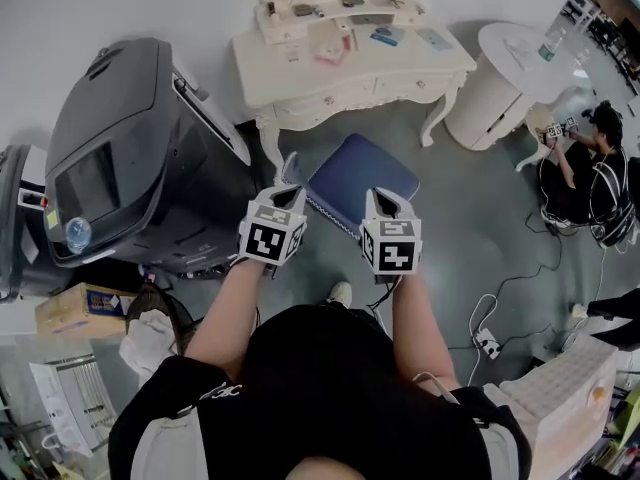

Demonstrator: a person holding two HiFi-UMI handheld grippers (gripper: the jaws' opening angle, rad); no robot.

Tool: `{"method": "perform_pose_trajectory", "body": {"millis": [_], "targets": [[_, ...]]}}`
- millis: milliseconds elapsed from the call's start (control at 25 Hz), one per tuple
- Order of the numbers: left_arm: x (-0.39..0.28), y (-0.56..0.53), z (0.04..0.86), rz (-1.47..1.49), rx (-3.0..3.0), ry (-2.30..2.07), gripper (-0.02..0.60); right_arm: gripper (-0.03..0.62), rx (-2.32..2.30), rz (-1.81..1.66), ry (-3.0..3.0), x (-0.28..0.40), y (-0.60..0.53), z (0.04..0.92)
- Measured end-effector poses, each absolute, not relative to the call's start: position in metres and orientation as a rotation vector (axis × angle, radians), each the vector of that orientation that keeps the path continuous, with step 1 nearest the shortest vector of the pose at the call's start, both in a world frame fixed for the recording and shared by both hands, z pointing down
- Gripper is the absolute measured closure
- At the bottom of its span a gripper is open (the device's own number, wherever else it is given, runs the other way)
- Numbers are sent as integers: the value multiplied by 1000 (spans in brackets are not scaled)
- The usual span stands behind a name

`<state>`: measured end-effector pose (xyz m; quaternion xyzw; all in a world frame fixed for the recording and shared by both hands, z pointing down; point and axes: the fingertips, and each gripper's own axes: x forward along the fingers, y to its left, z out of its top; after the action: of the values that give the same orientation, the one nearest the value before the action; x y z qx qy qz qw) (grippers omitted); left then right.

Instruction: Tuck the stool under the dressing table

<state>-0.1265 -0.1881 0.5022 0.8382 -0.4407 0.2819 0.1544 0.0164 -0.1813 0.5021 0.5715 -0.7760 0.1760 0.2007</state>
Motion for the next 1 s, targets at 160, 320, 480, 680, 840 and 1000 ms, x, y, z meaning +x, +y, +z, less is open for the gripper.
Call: {"method": "perform_pose_trajectory", "body": {"millis": [160,320,480,680,840,1000], "targets": [[-139,-204,521,942,2356,-1287,575,588,1497,499,-2197,20,-192,518],[-145,-210,536,1028,2332,-1247,572,588,1404,481,-2203,18,-198,531],[-153,-212,565,1151,2324,-1082,560,587,1253,474,-2208,2,-194,553],[-157,-209,604,1262,2344,-800,419,485,953,457,-2153,-27,-169,595],[-157,-217,626,1390,2407,-712,387,482,866,501,-2034,-34,-153,624],[-148,-221,642,1420,2448,-642,385,482,848,488,-1919,-32,-143,645]]}}
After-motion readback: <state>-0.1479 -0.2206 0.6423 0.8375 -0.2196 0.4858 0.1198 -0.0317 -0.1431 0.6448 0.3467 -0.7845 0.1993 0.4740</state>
